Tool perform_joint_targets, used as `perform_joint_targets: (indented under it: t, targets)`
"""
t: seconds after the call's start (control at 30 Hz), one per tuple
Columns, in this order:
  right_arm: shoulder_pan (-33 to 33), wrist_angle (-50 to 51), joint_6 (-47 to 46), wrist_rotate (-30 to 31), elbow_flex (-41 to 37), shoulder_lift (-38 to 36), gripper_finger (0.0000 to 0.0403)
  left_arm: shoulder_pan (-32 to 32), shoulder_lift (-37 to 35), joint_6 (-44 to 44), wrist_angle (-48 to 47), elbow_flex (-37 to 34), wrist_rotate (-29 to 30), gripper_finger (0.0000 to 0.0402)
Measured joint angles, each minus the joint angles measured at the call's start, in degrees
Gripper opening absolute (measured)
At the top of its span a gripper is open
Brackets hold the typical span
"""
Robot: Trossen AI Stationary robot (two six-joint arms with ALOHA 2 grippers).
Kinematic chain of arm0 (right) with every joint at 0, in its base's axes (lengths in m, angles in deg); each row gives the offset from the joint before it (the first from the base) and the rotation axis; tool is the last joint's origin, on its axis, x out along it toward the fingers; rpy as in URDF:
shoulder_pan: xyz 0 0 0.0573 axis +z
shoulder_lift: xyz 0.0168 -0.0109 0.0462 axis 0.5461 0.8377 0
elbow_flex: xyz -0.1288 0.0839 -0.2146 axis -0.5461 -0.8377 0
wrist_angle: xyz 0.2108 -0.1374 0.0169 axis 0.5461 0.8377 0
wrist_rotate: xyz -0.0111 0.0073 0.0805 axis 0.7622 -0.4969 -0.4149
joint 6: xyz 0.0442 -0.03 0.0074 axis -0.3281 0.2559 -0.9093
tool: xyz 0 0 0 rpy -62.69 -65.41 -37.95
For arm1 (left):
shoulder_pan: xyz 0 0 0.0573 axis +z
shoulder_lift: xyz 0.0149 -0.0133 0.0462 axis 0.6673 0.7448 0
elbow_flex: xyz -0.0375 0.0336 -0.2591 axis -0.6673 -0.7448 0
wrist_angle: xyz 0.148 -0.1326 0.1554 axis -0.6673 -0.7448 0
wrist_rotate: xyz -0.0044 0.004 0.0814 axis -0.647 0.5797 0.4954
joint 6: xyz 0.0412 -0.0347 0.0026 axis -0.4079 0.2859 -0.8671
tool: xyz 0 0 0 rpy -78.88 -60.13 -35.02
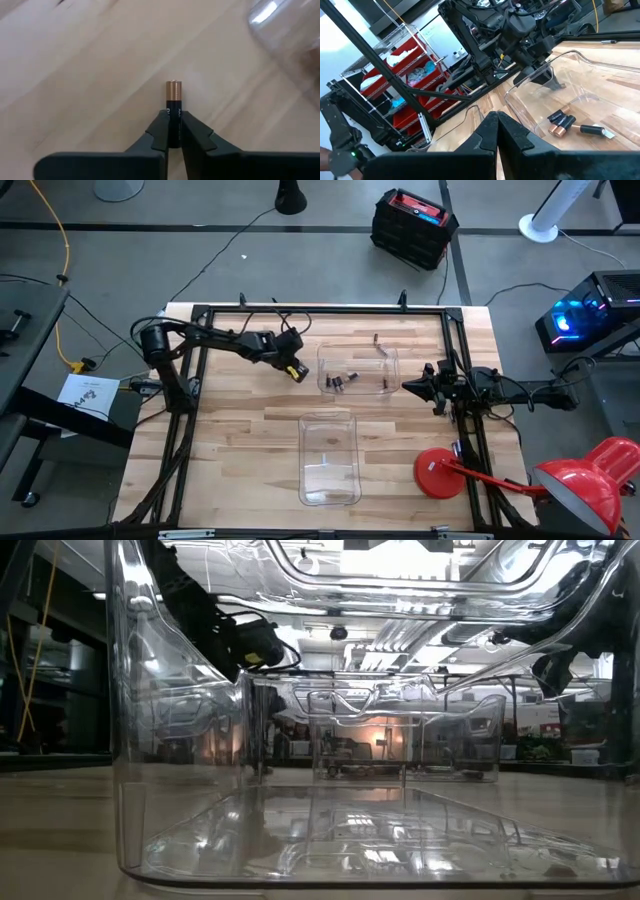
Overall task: Sort batteries
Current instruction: Put the black battery into the top transparent bin
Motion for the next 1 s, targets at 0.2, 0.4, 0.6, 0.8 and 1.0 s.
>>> perform_joint_targets:
  t: [0.2, 0.4, 0.6, 0.8, 1.0]
  targets:
    - [0.02, -0.01, 0.00, 0.01, 0.00, 0.05, 0.0000, 1.04, -13.63, -3.94, -3.31, -0.15, 3.56, 0.0005]
    - [0.00, 0.00, 0.00, 0.00, 0.00, 0.09, 0.0000, -1.39, -20.28, -6.95, 7.12, 0.79, -3.51, 0.0002]
    - [0.00, -0.02, 0.01, 0.00, 0.00, 0.24, 0.0000, -10.23, -12.97, -9.88, 12.26, 6.95, -5.02, 0.0005]
    - [0.02, 0.00, 0.00, 0.00, 0.00, 0.28, 0.0000, -10.39, -6.73, -11.16, 4.77, 16.60, -4.80, 0.0035]
    - [0.01, 0.00, 0.01, 0.01, 0.00, 0.27, 0.0000, -6.03, -15.28, -16.52, -12.49, 23.06, -3.79, 0.0084]
